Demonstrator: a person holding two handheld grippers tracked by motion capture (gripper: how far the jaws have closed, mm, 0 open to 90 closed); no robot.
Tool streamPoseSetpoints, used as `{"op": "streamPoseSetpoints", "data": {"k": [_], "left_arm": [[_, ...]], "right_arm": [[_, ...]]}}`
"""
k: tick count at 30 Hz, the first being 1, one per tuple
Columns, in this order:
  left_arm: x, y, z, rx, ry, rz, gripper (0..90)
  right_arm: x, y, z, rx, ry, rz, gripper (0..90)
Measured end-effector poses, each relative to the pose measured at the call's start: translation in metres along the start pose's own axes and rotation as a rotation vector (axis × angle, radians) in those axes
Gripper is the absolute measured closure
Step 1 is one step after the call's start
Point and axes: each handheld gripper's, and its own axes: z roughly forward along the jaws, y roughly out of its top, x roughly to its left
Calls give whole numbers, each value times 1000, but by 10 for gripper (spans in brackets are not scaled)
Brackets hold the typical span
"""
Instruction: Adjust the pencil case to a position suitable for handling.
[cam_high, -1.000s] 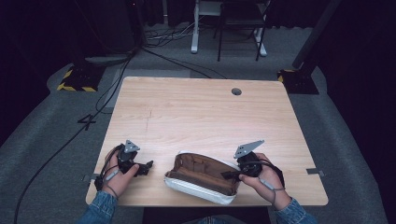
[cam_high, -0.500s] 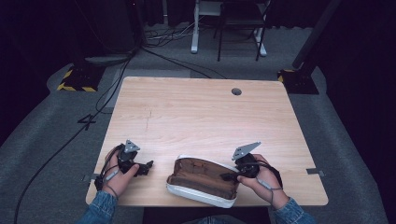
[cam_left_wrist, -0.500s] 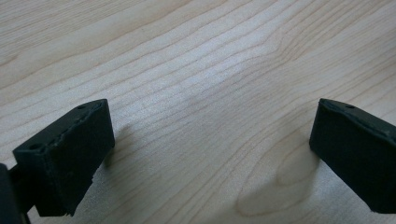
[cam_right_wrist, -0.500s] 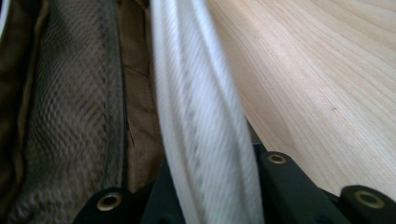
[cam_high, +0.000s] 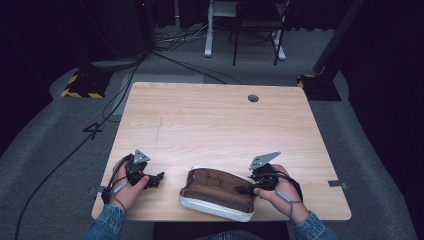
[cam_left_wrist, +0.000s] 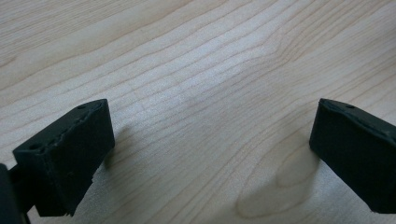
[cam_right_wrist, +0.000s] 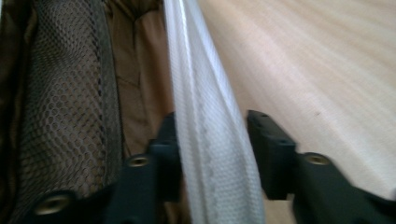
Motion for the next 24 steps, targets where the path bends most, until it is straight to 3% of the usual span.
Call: {"op": "streamPoseSetpoints", "data": {"k": [2,6,9,14,17,24], "left_arm": [[0,1,0,2,3,-1,2],[0,2,2,2,0,3,1],[0,4,4,1,-2,6,1],[0,5,4,0,-4,6,2],[0,5,4,0,-5,6,2],[0,5,4,0,-6,5,2]], "right_arm": [[1,1,-1,-20,-30,-12,469],[2,2,-4,-49,-41,-17,385],[4,4,-11,-115,-64,-22,329],[9,8,-27,-156,-80,-23,300],[12,10,-38,-172,-81,13,263],[13,11,-67,-234,-101,4,226]]}}
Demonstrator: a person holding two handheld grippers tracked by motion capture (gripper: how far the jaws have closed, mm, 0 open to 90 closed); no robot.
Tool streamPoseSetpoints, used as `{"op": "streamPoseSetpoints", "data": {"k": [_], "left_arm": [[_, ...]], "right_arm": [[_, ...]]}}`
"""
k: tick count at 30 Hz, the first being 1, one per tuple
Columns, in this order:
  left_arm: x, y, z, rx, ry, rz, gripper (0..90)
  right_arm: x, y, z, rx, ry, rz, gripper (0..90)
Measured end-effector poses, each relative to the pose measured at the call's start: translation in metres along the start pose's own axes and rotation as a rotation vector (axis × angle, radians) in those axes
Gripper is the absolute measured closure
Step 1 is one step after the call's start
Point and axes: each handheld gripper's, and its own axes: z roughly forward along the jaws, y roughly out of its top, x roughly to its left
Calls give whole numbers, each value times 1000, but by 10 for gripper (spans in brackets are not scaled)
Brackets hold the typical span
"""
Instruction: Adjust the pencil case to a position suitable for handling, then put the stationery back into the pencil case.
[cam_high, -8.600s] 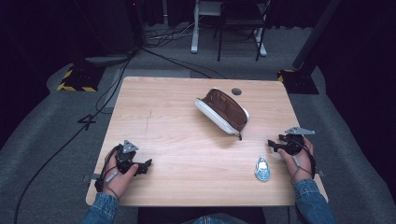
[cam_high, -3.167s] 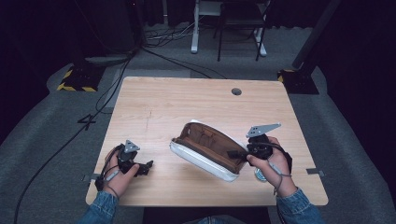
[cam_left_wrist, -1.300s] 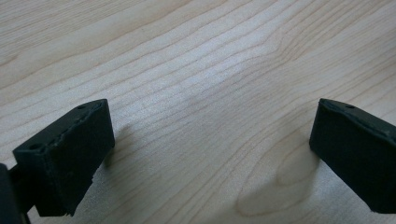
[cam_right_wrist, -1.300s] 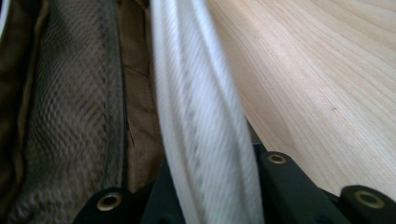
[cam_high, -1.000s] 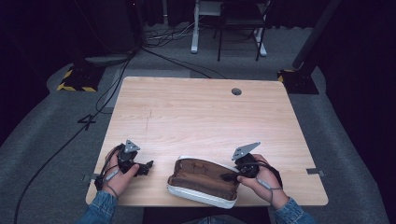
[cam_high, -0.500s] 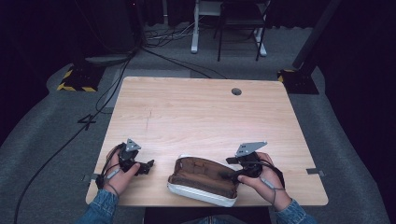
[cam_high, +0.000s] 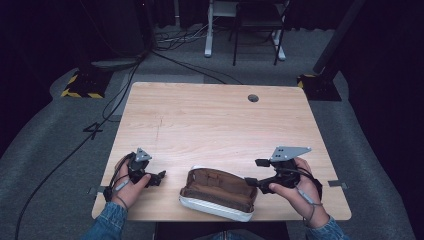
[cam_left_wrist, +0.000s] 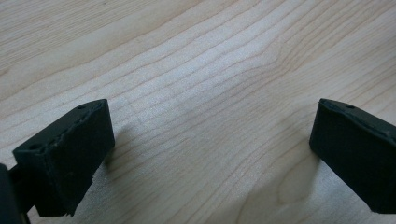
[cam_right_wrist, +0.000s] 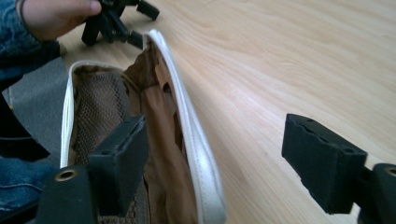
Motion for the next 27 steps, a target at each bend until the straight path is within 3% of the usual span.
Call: {"op": "streamPoseSetpoints", "data": {"k": [5,9,15,23,27], "left_arm": [[0,0,0,-1,2,1,2],[0,0,0,-1,1,1,2],[0,0,0,-2,0,-2,2],[0,0,0,-2,0,-3,2],[0,0,0,-2,0,-3,2]], "right_arm": [[-9,-3,-17,-29,-47,20,216],[-19,-9,-26,-14,-135,41,213],[-33,-19,-32,14,-199,89,207],[-52,-33,-34,90,-273,154,173],[-58,-41,-33,197,-308,202,185]]}}
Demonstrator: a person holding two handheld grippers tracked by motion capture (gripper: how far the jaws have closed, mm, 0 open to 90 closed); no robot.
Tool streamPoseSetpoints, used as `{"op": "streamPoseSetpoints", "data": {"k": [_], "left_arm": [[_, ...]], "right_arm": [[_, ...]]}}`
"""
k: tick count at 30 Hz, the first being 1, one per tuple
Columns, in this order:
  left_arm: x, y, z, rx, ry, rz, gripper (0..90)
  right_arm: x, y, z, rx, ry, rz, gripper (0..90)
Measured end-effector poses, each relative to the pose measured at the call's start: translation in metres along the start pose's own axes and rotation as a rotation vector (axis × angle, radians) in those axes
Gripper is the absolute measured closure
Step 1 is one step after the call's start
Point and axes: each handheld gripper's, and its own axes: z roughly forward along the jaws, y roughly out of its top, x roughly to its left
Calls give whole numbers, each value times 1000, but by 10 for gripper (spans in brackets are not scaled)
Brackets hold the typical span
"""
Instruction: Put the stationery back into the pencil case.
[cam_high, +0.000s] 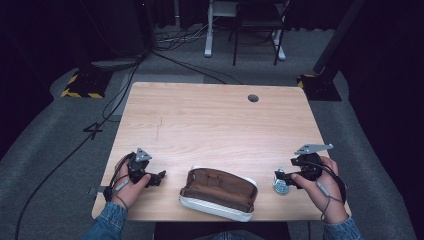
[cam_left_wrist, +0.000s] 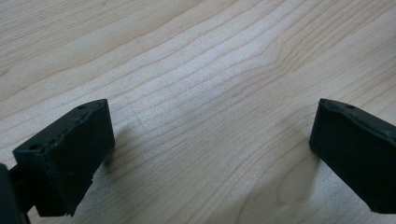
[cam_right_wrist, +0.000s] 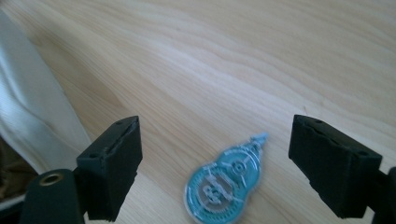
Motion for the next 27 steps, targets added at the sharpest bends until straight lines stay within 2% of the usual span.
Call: {"op": "streamPoseSetpoints", "data": {"k": [7,13,17,18,25,27], "left_arm": [[0,0,0,0,0,1,2],[0,0,0,0,0,0,2],[0,0,0,1,0,0,2],[0,0,0,0,-1,0,2],[0,0,0,1,-1,1,2],[0,0,0,1,-1,2,2]], "right_arm": [[-7,-8,9,85,-42,44,179],[-11,-14,23,157,-41,82,193],[-11,-16,27,176,-53,81,191],[-10,-17,31,198,-53,81,189],[-7,-20,43,251,-51,58,202],[-6,-20,46,264,-64,53,201]]}}
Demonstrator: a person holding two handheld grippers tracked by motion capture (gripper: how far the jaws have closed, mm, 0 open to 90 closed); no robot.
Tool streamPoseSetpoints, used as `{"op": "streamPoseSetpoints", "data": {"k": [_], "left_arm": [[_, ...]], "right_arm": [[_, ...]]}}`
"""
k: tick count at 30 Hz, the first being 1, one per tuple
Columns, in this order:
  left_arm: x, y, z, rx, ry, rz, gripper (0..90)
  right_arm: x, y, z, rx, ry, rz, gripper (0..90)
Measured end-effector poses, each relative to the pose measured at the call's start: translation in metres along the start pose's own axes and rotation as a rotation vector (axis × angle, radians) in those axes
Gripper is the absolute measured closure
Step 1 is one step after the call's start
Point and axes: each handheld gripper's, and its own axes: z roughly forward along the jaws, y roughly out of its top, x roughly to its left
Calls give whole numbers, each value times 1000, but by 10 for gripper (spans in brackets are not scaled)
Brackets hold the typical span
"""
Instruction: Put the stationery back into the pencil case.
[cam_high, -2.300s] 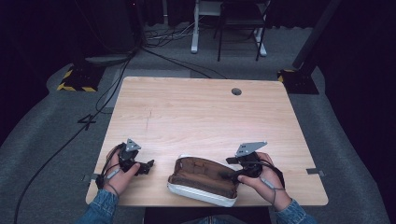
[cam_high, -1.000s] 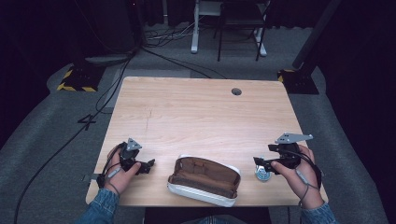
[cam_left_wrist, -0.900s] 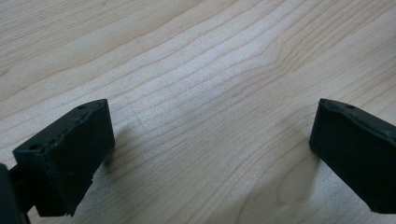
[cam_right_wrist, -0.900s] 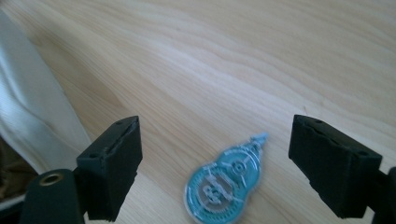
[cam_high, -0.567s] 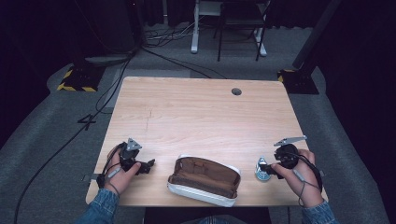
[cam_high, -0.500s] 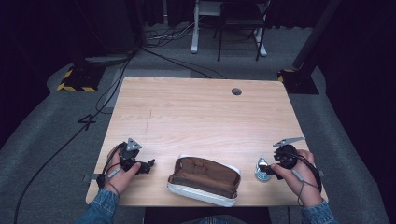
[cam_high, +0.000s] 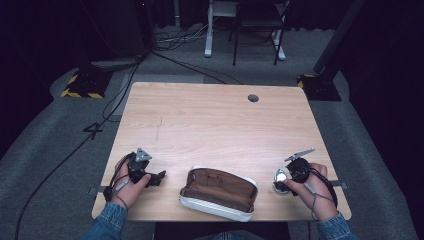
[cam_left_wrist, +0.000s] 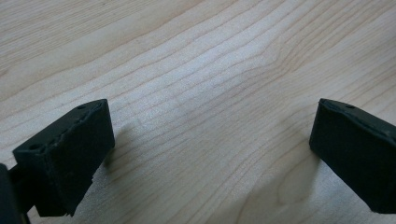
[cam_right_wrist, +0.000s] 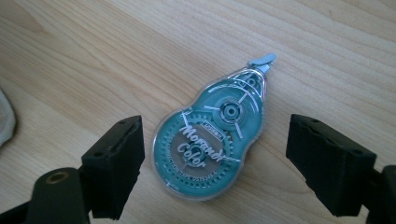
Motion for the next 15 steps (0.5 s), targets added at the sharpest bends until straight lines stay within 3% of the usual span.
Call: {"op": "streamPoseSetpoints", "data": {"k": [15], "left_arm": [[0,0,0,-1,-1,0,2]], "right_arm": [[5,2,17,50,-8,-19,197]]}}
